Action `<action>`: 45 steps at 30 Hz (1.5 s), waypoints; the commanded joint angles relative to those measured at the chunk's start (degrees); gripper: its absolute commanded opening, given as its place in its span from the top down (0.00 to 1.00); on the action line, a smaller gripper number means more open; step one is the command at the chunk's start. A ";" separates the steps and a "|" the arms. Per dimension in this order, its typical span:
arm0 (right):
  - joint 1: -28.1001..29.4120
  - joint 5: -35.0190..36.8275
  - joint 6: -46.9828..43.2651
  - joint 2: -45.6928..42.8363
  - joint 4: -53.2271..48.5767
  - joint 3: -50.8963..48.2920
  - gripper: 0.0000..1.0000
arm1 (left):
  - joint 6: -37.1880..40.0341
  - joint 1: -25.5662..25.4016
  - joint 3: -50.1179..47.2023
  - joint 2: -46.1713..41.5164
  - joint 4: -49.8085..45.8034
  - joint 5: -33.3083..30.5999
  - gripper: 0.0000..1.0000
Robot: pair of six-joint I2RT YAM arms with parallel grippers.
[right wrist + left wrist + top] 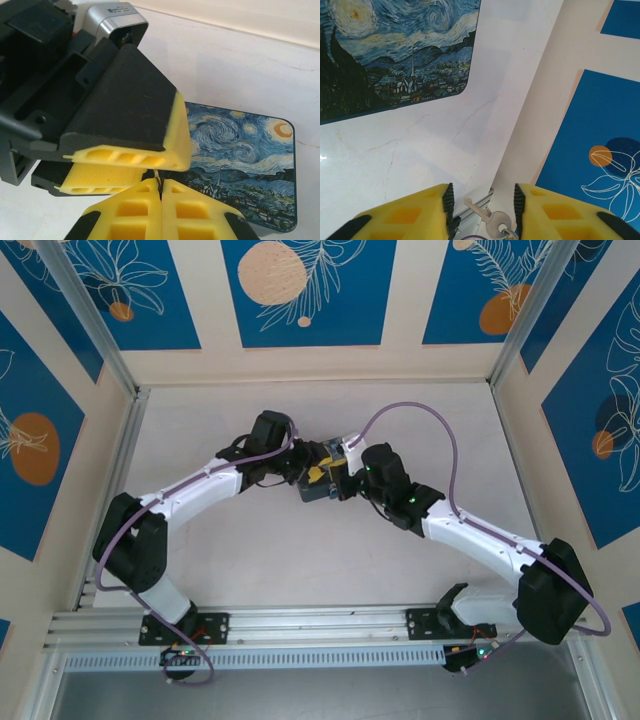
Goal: Unlock the padlock with the key
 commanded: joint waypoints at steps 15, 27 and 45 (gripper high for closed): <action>1.51 4.77 -2.76 3.23 0.59 3.49 1.00 | 0.05 0.10 0.68 -1.23 -0.47 -0.84 0.97; -11.11 -11.99 18.77 -7.96 -4.01 -1.55 0.55 | 18.45 0.14 4.35 1.77 -3.91 -5.58 1.00; -22.21 -36.77 62.89 0.50 33.68 -12.59 0.48 | 24.41 -0.31 -2.73 3.42 29.98 -4.41 1.00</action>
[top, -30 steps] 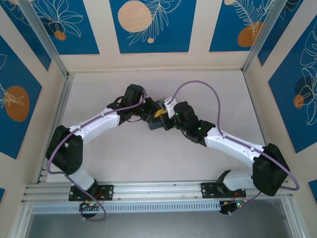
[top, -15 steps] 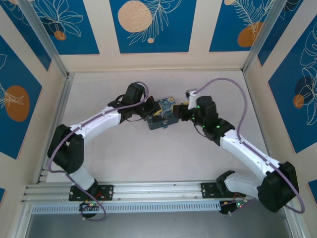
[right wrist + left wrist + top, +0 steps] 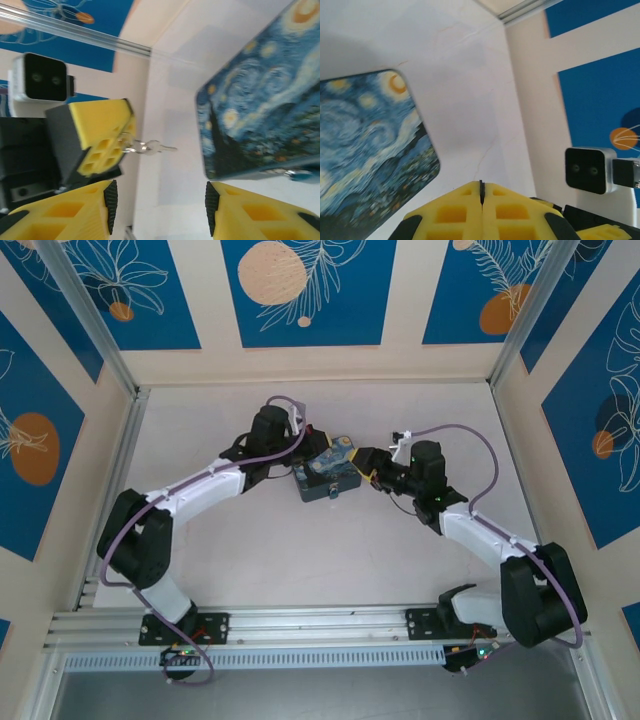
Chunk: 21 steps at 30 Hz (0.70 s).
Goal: Unlock the padlock with the key
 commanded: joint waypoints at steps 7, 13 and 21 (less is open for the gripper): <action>-1.20 -1.66 9.94 3.52 17.13 0.81 0.49 | -7.19 -0.96 -5.77 3.30 28.26 0.52 1.00; -2.46 -1.67 11.27 6.91 21.61 2.01 0.51 | -10.34 -1.93 -8.95 3.67 37.70 -2.54 1.00; -3.34 -4.85 14.32 12.46 30.04 3.83 0.54 | -11.54 -2.86 -11.84 4.71 46.31 -4.57 1.00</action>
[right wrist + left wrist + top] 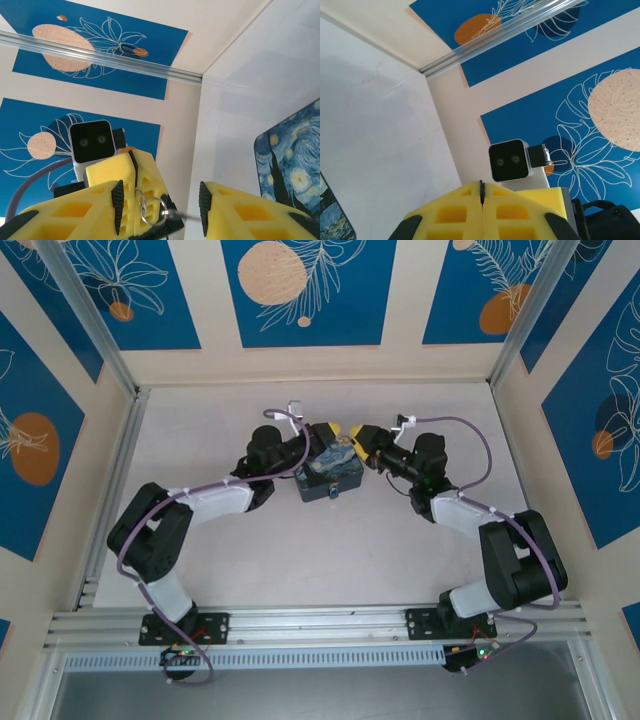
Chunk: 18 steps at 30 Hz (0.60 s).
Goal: Unlock the padlock with the key
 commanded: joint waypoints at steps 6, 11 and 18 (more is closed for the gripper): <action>0.22 -2.86 3.76 3.97 9.53 2.63 0.56 | -1.98 -1.11 -1.50 2.26 10.43 -3.31 1.00; 1.18 -2.67 5.17 5.59 12.00 2.43 0.57 | -2.93 -1.34 -1.84 3.21 12.81 -4.72 1.00; 2.57 -2.50 5.47 6.92 13.67 2.52 0.60 | -3.98 -1.72 -1.86 3.99 13.98 -6.35 1.00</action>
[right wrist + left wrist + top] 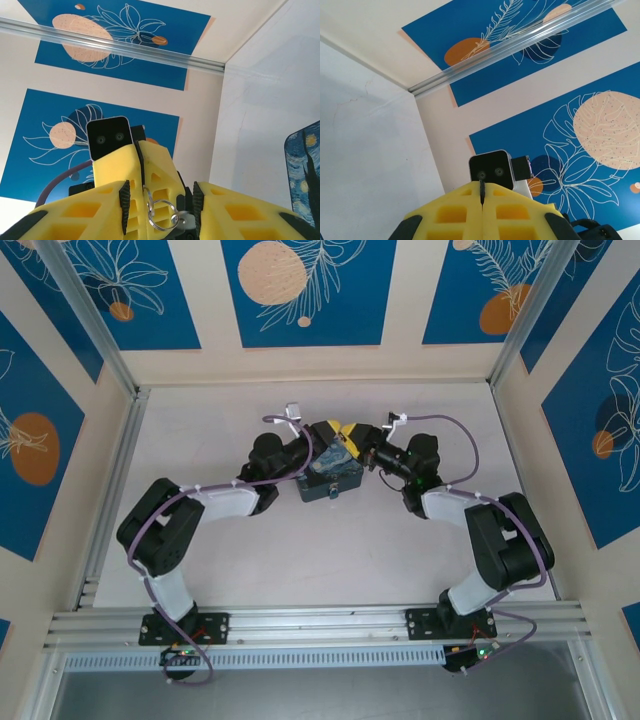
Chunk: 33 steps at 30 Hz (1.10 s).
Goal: Unlock the padlock with the key
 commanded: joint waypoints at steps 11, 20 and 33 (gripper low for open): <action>0.88 -0.15 1.67 2.57 5.52 1.75 0.69 | -2.03 -1.44 0.08 2.33 5.17 -3.13 1.00; 0.92 -0.54 2.04 3.36 6.31 1.72 0.80 | -2.23 -1.66 0.04 2.68 5.07 -3.84 1.00; 0.88 -1.35 2.77 3.71 8.22 0.60 0.89 | -2.60 -1.69 0.48 3.08 4.67 -4.47 1.00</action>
